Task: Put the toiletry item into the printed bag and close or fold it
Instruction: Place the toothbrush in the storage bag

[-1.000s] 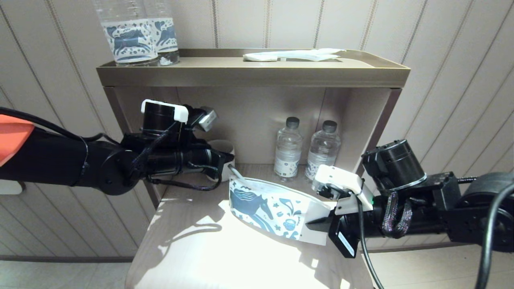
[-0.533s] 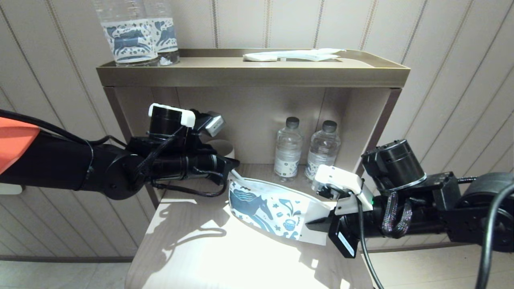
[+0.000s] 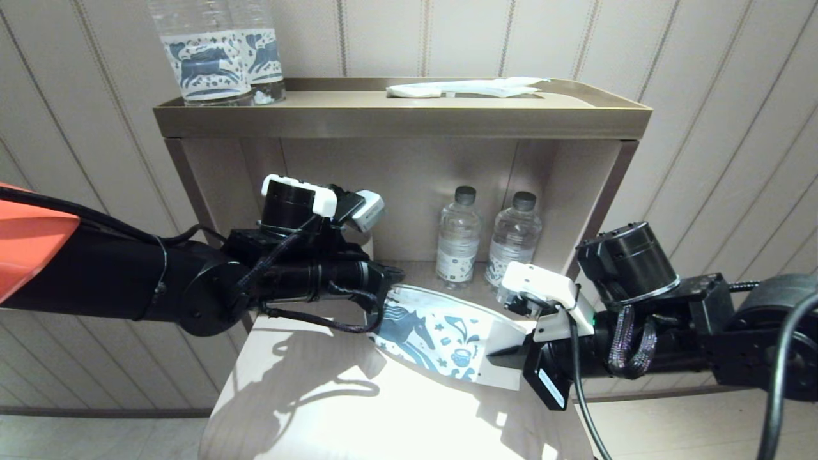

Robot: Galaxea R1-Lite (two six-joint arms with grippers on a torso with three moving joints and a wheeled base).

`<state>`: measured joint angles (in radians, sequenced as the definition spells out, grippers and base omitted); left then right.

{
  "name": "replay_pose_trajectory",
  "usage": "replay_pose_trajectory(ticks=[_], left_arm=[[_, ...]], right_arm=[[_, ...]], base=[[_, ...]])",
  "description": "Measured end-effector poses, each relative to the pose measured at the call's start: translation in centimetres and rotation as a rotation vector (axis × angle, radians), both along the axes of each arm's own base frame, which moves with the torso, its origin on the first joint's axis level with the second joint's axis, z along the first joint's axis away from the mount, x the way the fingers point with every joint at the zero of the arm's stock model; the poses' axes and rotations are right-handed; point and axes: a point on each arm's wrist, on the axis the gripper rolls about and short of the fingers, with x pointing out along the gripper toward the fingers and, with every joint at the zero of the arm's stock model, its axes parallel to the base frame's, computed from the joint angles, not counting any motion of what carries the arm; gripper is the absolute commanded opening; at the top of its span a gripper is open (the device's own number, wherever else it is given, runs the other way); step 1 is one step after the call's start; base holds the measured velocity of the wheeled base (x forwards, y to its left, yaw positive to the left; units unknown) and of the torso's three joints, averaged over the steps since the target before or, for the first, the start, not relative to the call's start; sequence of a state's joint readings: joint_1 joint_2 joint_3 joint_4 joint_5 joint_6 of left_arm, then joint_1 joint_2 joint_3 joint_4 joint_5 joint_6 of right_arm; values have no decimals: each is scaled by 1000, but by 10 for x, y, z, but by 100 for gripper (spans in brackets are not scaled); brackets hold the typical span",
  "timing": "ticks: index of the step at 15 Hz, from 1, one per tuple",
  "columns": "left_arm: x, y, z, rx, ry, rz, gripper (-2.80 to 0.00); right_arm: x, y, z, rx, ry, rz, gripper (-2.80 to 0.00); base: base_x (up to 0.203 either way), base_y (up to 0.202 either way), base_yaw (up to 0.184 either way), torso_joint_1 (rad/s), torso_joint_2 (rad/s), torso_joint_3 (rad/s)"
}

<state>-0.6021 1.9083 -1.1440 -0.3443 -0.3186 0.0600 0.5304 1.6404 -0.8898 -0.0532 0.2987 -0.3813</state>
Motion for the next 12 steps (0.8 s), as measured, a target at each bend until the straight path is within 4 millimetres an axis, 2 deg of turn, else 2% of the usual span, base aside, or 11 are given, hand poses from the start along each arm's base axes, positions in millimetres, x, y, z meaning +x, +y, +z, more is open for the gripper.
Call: replay_pose_trajectory(ticks=[2,6,8,12], left_arm=[[3,2,4,0,-16,29,-280],[15,26,14,-9,-40,101,-280],[18,34,11,-3,-31,122,-280],[21,35,5,5,-19,126,-280]], right_arm=[[0,0,0,-1,1,0,-280],[0,0,-1,-2,2,1,-280],[0,0,-1,-2,3,2,-280],[0,0,-1,-2,4,2,-280]], base=[[0,0,0,0,0,0],[0,0,0,0,0,0],[0,0,0,0,0,0],[0,0,0,0,0,0]])
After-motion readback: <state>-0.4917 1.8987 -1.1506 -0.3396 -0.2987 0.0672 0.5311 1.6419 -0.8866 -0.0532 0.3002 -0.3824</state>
